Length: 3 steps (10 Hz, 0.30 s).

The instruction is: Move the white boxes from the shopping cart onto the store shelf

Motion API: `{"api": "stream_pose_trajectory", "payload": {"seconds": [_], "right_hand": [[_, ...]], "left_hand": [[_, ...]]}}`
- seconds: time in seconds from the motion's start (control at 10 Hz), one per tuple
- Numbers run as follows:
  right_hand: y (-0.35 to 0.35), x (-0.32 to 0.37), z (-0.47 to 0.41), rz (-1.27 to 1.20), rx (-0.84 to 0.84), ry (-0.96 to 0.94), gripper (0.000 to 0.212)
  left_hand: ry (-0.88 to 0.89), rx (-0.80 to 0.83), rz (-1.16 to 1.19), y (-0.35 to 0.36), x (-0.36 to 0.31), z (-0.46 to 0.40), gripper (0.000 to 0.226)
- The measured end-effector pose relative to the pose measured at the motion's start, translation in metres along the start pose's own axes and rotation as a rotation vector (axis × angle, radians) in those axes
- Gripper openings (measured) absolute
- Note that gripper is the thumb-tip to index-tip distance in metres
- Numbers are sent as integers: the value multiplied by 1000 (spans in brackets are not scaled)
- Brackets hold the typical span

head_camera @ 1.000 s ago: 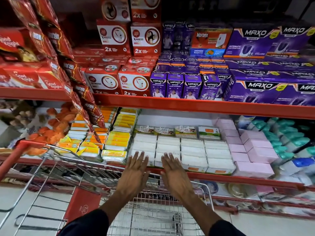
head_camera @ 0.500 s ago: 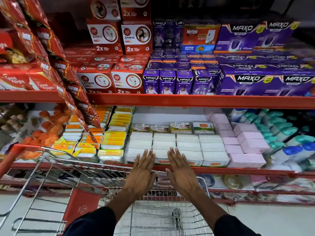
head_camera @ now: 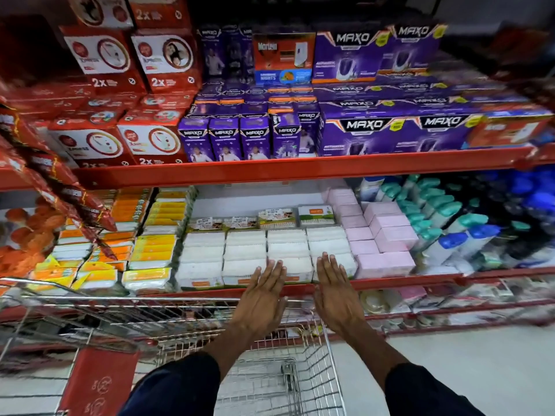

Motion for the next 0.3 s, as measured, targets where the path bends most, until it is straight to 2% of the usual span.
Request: {"api": "stream_pose_trajectory", "payload": {"seconds": [0.2, 0.3], "right_hand": [[7, -1, -2, 35, 60, -19, 76], [1, 2, -2, 40, 65, -31, 72]], "left_hand": [[-39, 5, 17, -3, -3, 2, 62], [-49, 0, 20, -10, -6, 3, 62]]}}
Point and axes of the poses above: each hand's wrist, its own z-axis away from the middle knuckle, its own y-axis out of the palm, x = y × z, the point moved 10 cm from there along -z, towards the middle knuckle, and after that the axes turned 12 degrees about -y, right-handed, at the moved point
